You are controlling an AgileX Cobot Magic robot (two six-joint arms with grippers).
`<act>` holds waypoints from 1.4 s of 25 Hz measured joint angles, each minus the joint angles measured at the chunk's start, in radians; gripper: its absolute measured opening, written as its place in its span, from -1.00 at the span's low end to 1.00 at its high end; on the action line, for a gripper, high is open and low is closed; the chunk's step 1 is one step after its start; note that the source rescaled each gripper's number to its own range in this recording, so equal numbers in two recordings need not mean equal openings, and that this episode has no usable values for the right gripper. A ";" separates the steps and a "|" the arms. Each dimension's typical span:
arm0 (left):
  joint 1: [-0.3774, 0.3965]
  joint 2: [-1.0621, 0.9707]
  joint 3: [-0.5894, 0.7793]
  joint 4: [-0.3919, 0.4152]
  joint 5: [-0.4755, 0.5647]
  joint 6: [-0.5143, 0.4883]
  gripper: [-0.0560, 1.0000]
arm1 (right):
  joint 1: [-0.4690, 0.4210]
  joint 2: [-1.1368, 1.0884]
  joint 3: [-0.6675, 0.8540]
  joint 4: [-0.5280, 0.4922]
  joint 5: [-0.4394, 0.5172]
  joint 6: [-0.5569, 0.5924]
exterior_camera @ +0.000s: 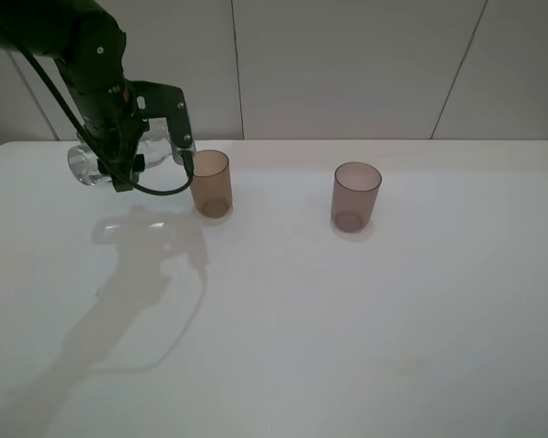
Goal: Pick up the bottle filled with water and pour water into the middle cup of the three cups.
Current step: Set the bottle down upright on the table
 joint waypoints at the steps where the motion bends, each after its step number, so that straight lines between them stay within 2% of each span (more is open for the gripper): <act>1: -0.001 0.006 0.000 0.008 0.000 0.002 -0.86 | 0.000 0.000 0.000 0.000 0.000 0.000; 12: -0.003 0.039 -0.009 0.073 0.045 0.016 -0.86 | 0.000 0.000 0.000 0.000 0.000 0.000; 19: -0.013 0.054 -0.053 0.086 0.064 0.017 -0.86 | 0.000 0.000 0.000 0.000 0.000 0.000; 25: -0.033 0.058 -0.060 0.139 0.078 0.018 -0.86 | 0.000 0.000 0.000 0.000 0.000 0.000; 30: -0.044 0.058 -0.060 0.219 0.091 0.020 -0.86 | 0.000 0.000 0.000 0.000 0.000 0.000; 35: -0.045 0.058 -0.060 0.231 0.090 0.020 -0.86 | 0.000 0.000 0.000 0.000 0.000 0.000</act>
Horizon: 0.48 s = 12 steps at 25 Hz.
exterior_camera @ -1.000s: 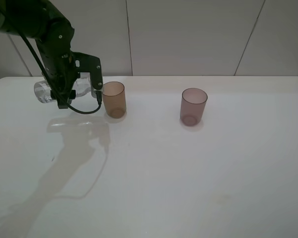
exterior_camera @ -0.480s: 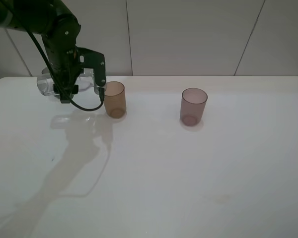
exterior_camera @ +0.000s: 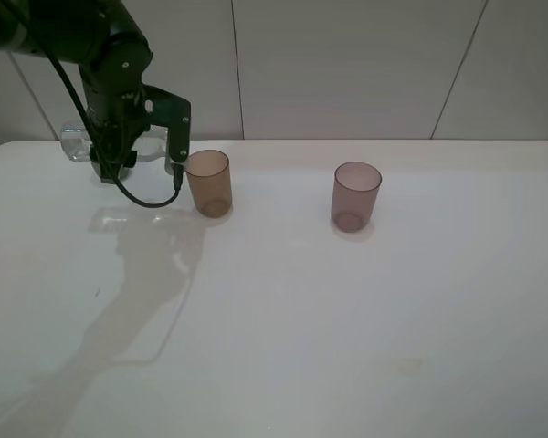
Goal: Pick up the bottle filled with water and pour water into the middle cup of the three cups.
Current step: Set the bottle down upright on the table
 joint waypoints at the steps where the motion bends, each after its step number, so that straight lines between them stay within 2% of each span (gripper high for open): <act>1: 0.000 0.000 0.000 0.000 -0.002 0.000 -0.86 | 0.000 0.000 0.000 0.000 0.000 0.000; 12: -0.010 0.000 0.000 0.023 -0.035 0.000 -0.86 | 0.000 0.000 0.000 0.000 0.000 0.000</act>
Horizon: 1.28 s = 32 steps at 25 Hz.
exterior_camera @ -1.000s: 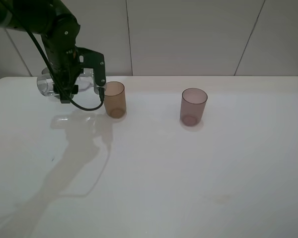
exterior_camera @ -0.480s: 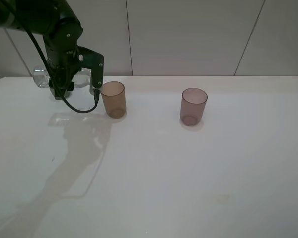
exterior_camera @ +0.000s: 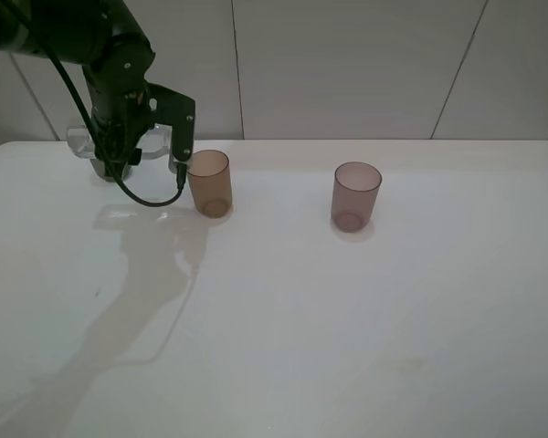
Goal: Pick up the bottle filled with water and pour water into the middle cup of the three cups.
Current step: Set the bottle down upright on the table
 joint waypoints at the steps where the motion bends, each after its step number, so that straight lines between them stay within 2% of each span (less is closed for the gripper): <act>1: 0.000 0.000 0.000 0.008 0.000 0.000 -0.86 | 0.000 0.000 0.000 0.000 0.000 0.000; 15: -0.038 0.041 -0.020 0.109 -0.001 0.000 -0.86 | 0.000 0.000 0.000 0.000 0.000 0.000; 32: -0.041 0.042 -0.021 0.243 -0.003 0.000 -0.86 | 0.000 0.000 0.000 0.000 0.000 0.000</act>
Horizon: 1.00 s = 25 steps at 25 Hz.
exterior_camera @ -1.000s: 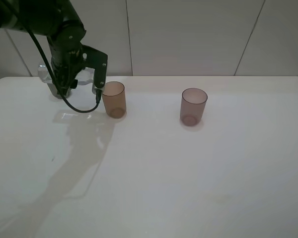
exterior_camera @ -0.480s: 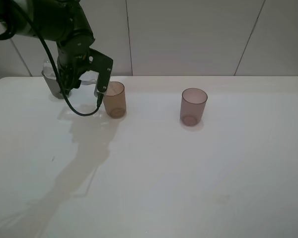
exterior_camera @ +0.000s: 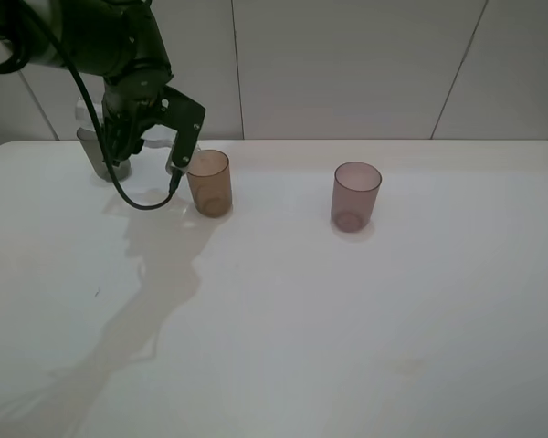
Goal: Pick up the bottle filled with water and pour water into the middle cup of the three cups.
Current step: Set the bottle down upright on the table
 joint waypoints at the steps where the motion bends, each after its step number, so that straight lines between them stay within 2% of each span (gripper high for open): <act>1: 0.000 0.000 0.000 0.005 -0.001 0.000 -0.86 | 0.000 0.000 0.000 0.000 0.000 0.000; 18: 0.000 0.000 -0.001 0.053 -0.006 0.000 -0.86 | 0.000 0.000 0.000 0.000 0.000 0.000; 25: 0.000 0.000 -0.001 0.098 -0.023 0.007 -0.86 | 0.000 0.000 0.000 0.000 0.000 0.000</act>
